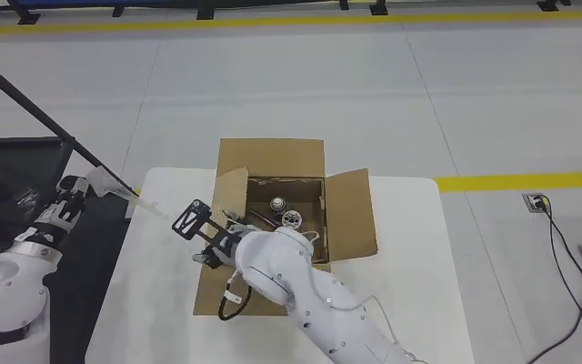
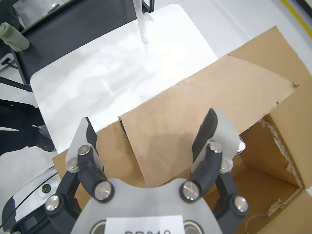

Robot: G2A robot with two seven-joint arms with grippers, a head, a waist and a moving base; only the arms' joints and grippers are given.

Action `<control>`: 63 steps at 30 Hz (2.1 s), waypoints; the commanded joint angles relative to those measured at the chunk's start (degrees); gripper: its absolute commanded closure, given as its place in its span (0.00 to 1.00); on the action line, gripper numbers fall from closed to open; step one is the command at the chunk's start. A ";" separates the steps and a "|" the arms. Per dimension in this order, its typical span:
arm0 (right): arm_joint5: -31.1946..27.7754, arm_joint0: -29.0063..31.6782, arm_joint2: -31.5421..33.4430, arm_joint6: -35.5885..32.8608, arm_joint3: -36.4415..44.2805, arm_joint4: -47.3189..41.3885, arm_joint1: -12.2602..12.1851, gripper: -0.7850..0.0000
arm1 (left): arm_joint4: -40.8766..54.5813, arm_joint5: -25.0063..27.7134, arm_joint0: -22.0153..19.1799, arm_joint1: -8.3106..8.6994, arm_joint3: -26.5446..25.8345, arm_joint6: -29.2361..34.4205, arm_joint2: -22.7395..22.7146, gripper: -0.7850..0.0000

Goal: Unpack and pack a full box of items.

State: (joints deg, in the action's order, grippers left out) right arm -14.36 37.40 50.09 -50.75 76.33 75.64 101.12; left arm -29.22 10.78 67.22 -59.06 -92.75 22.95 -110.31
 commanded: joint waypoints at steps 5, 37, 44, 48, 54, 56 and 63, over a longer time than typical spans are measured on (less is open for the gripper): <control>-14.08 2.85 9.35 9.11 -3.80 -5.77 -2.43 0.00 | -0.53 -0.06 -0.32 0.18 0.31 -0.08 0.66 1.00; -21.57 -10.63 4.62 13.70 -25.34 -15.65 -1.27 0.00 | -0.02 -1.87 0.00 0.87 0.25 -1.41 1.77 1.00; -14.84 -1.79 5.53 9.74 -3.32 -7.18 -3.34 0.00 | 0.00 -1.84 0.11 1.02 -0.17 -1.42 1.95 1.00; -12.91 1.23 5.71 6.40 3.38 -4.30 -3.96 0.00 | 0.10 -1.71 0.20 1.10 -0.34 -1.39 2.03 1.00; -12.91 1.23 5.71 6.40 3.38 -4.30 -3.96 0.00 | 0.25 -1.92 0.36 1.21 -0.56 -1.61 2.01 1.00; -12.91 1.23 5.71 6.40 3.38 -4.30 -3.96 0.00 | 0.12 -1.93 0.47 1.25 -0.82 -1.62 2.03 1.00; -13.15 7.60 14.99 11.91 11.10 -11.10 -5.75 0.00 | 0.75 -1.71 0.64 1.43 -0.78 -1.48 1.44 1.00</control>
State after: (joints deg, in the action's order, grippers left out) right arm -27.22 43.83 62.81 -39.05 86.24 65.87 95.72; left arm -28.47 9.04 67.91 -57.65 -93.59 21.45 -108.90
